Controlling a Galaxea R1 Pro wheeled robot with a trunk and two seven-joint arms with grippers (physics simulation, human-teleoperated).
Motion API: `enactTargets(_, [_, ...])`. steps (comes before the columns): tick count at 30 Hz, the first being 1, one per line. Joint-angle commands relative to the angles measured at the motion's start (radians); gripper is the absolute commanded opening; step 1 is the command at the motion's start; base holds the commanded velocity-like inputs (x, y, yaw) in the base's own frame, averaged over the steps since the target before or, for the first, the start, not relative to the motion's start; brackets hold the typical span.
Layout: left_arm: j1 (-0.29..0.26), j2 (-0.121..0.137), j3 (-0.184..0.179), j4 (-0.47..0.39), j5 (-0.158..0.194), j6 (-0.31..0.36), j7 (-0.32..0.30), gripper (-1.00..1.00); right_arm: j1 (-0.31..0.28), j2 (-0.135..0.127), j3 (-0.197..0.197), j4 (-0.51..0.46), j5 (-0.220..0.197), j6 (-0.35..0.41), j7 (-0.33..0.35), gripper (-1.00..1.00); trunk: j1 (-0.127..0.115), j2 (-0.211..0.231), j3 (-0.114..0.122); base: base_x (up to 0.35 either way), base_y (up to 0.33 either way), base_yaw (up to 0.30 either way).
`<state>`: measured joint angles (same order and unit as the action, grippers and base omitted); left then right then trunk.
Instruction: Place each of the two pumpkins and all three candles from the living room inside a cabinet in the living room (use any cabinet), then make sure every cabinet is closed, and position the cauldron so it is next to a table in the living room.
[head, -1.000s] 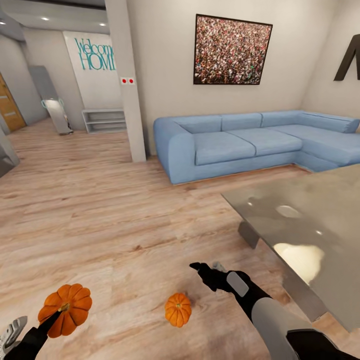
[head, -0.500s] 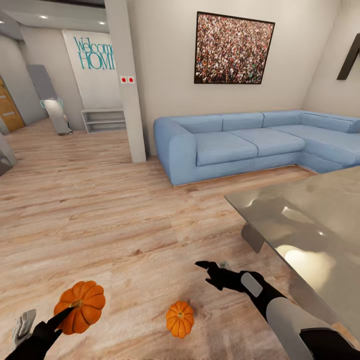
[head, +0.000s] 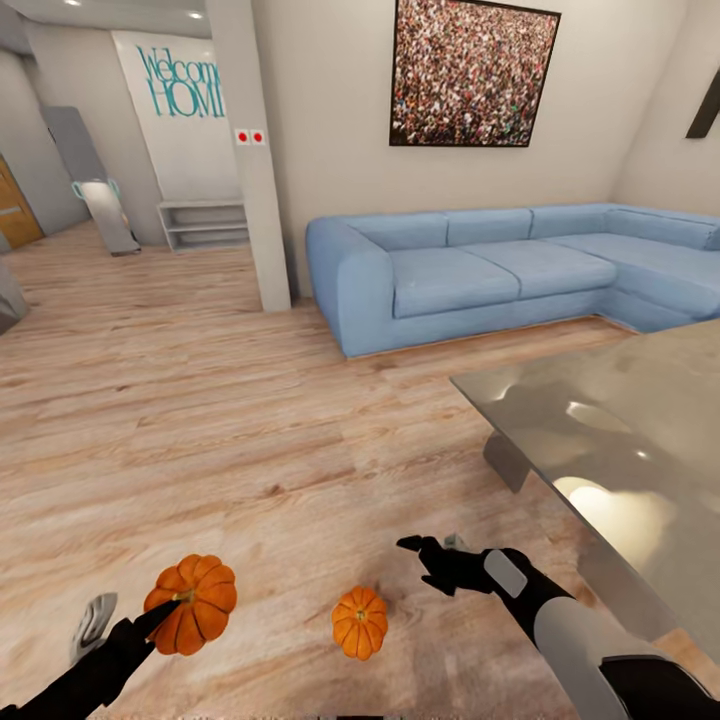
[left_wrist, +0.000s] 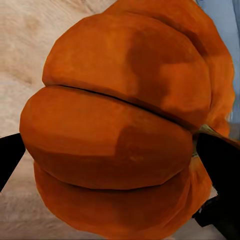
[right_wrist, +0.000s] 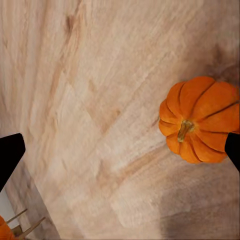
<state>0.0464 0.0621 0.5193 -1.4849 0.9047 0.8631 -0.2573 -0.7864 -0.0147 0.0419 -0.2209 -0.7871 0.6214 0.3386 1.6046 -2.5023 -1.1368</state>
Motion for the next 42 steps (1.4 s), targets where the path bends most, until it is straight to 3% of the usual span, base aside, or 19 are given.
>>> enactTargets(1, [0.000,0.001,0.004,0.000,0.003,0.001,0.004,-1.00,0.000,0.001,0.000,0.000,0.000,-0.001,-0.018,1.00,0.000,0.000,-0.004,0.000,0.000,0.000])
enactTargets(5, [0.003,0.001,0.056,0.002,0.008,0.004,0.009,-1.00,0.000,0.004,0.000,-0.002,-0.004,0.001,-0.053,1.00,0.002,-0.001,-0.019,0.000,0.000,0.000])
enactTargets(10, [0.003,0.001,0.066,0.011,0.005,-0.002,0.010,-1.00,-0.001,0.001,0.002,-0.045,-0.004,-0.003,-0.053,1.00,0.004,-0.002,-0.039,0.000,0.000,0.000])
enactTargets(13, [0.003,0.001,0.070,0.022,0.005,-0.006,0.010,-1.00,-0.001,0.001,0.007,-0.062,0.001,-0.015,-0.011,1.00,0.006,-0.003,-0.050,0.000,0.000,0.000])
enactTargets(15, [0.004,0.001,0.069,0.029,0.004,-0.007,0.009,-1.00,-0.001,0.003,0.017,-0.068,0.010,-0.072,0.004,1.00,0.007,-0.004,-0.058,0.000,0.000,0.000])
enactTargets(18, [0.003,0.002,0.071,0.035,0.007,-0.008,0.003,-1.00,-0.001,0.005,0.073,-0.073,0.066,-0.253,0.018,1.00,0.008,-0.004,-0.070,0.000,0.000,0.000])
enactTargets(20, [0.003,0.002,0.071,0.035,0.009,-0.007,0.001,-1.00,-0.001,0.006,0.096,-0.074,0.082,-0.287,0.036,1.00,0.009,-0.005,-0.077,0.000,0.000,0.000])
enactTargets(24, [0.010,0.002,0.072,0.012,0.012,-0.004,-0.012,-1.00,-0.001,-0.003,0.118,-0.077,0.098,-0.279,0.195,1.00,0.011,-0.006,-0.093,0.000,0.000,0.000])
enactTargets(27, [0.036,0.007,0.075,-0.056,0.012,0.010,-0.077,-1.00,-0.002,-0.007,0.121,-0.078,0.101,-0.257,0.236,1.00,0.012,-0.006,-0.105,0.000,0.000,0.000])
enactTargets(29, [0.036,0.034,0.076,-0.095,0.013,0.062,-0.134,-1.00,-0.002,-0.007,0.122,-0.079,0.101,-0.249,0.246,1.00,0.013,-0.007,-0.112,0.000,0.000,0.000])
enactTargets(31, [-0.004,0.060,0.078,-0.108,0.013,0.114,-0.159,-1.00,-0.006,-0.007,0.121,-0.080,0.102,-0.245,0.244,1.00,0.014,-0.007,-0.120,0.000,0.000,0.000])
enactTargets(33, [-0.098,0.081,0.077,-0.114,0.011,0.157,-0.167,-1.00,-0.027,-0.007,0.120,-0.080,0.102,-0.221,0.228,1.00,0.015,-0.008,-0.128,0.000,0.000,0.000])
enactTargets(35, [-0.181,0.083,0.064,-0.112,0.009,0.173,-0.146,-1.00,-0.039,-0.005,0.119,-0.081,0.100,-0.186,0.213,1.00,0.016,-0.008,-0.135,0.000,0.000,0.000])
enactTargets(39, [-0.328,0.080,-0.040,-0.084,0.025,0.184,0.013,-1.00,-0.060,0.003,0.116,-0.081,0.096,-0.128,0.132,1.00,0.017,-0.009,-0.151,0.000,0.000,0.000])
enactTargets(42, [-0.392,0.079,-0.068,-0.050,0.065,0.184,0.101,-1.00,-0.064,-0.003,0.113,-0.082,0.093,-0.119,0.105,1.00,0.019,-0.010,-0.163,0.000,0.000,0.000])
